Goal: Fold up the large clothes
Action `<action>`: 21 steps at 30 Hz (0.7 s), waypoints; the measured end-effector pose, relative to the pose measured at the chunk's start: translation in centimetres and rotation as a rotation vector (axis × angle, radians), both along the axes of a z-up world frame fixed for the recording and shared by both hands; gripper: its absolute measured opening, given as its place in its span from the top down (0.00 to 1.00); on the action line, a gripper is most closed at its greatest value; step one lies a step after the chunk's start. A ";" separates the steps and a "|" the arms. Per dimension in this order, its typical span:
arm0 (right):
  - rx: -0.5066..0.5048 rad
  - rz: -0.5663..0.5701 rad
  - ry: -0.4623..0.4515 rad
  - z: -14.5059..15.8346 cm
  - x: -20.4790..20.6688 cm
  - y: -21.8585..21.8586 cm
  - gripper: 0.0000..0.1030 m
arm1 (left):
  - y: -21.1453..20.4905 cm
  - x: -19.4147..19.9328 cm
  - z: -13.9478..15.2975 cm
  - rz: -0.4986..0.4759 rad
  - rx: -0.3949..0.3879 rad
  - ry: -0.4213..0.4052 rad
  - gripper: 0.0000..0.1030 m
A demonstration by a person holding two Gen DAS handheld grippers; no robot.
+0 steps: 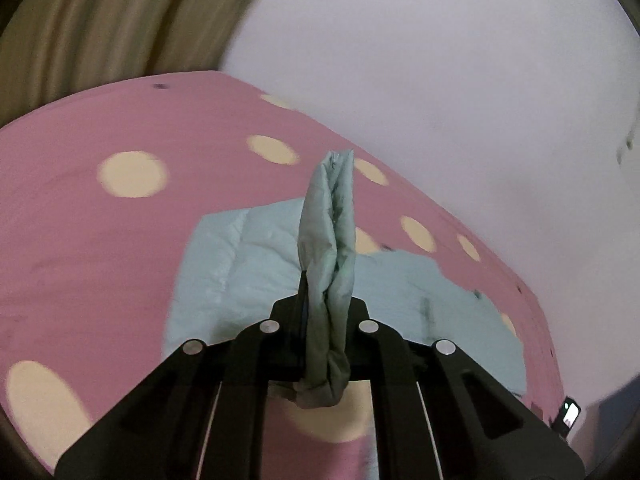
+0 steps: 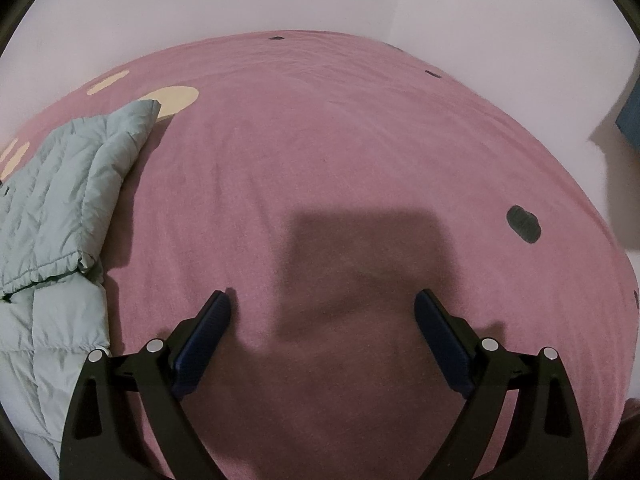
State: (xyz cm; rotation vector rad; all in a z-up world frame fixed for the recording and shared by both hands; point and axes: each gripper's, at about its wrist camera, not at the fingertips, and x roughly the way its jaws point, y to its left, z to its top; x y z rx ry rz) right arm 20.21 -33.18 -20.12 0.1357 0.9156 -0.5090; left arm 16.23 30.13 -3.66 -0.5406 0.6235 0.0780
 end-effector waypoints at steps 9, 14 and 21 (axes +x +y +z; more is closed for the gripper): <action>0.024 0.000 -0.009 0.0 -0.2 -0.4 0.10 | -17.1 8.6 1.3 -0.267 0.070 0.034 0.93; 0.030 0.000 -0.012 0.0 -0.2 -0.5 0.10 | -25.3 12.1 -0.2 -0.363 0.100 0.081 0.93; 0.036 0.001 -0.014 -0.1 -0.3 -0.6 0.10 | -31.7 14.1 -4.2 -0.437 0.103 0.163 0.93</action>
